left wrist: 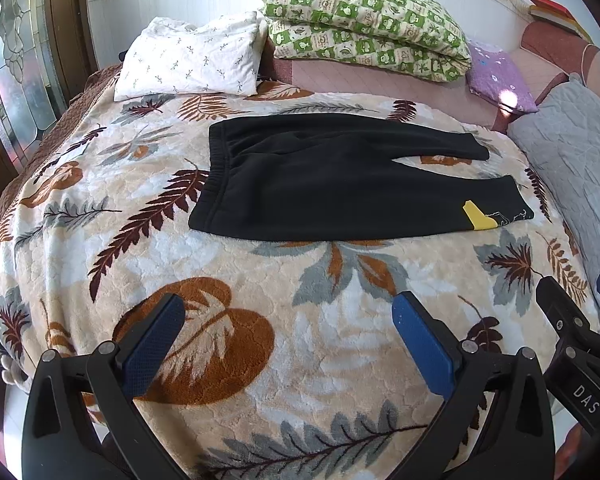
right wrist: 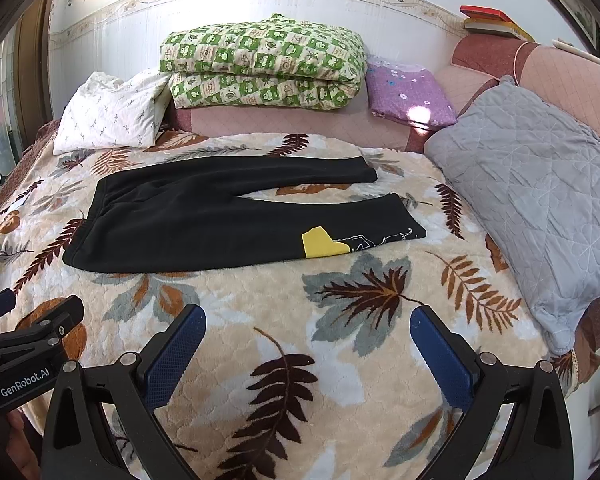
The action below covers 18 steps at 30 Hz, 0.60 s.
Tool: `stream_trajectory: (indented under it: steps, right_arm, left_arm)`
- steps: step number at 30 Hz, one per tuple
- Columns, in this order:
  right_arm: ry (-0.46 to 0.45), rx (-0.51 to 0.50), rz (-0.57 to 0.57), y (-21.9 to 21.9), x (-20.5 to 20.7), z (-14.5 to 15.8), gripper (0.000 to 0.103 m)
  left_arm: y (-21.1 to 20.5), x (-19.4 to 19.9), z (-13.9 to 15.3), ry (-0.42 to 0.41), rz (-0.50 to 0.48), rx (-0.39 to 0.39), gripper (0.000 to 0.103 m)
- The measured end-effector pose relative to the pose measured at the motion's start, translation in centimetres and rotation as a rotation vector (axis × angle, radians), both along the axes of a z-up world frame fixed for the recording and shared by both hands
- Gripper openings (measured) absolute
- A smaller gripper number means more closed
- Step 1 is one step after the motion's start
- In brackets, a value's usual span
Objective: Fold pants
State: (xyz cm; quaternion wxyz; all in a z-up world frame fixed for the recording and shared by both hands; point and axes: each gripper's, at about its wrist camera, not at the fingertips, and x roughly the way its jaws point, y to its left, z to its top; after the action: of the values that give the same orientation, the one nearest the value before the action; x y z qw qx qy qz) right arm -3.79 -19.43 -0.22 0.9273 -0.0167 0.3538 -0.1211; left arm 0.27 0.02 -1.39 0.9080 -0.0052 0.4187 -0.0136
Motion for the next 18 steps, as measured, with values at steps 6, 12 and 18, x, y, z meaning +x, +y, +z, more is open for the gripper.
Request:
stream_trajectory:
  steps: [6,12,18]
  right_arm:
    - [0.000,0.001,0.001,-0.03,0.01,0.00,0.103]
    - [-0.002,-0.001,0.001,-0.03,-0.04,0.02,0.103]
    - [-0.005,-0.002,0.003,-0.11,-0.12,0.12,0.103]
  left_arm:
    - [-0.06,-0.03,-0.01,-0.001,0.001,0.001,0.103]
    - [-0.49,-0.24,0.09,-0.009,-0.009,0.004,0.103]
    - [-0.48,-0.20,0.38,-0.012,-0.011,0.005,0.103]
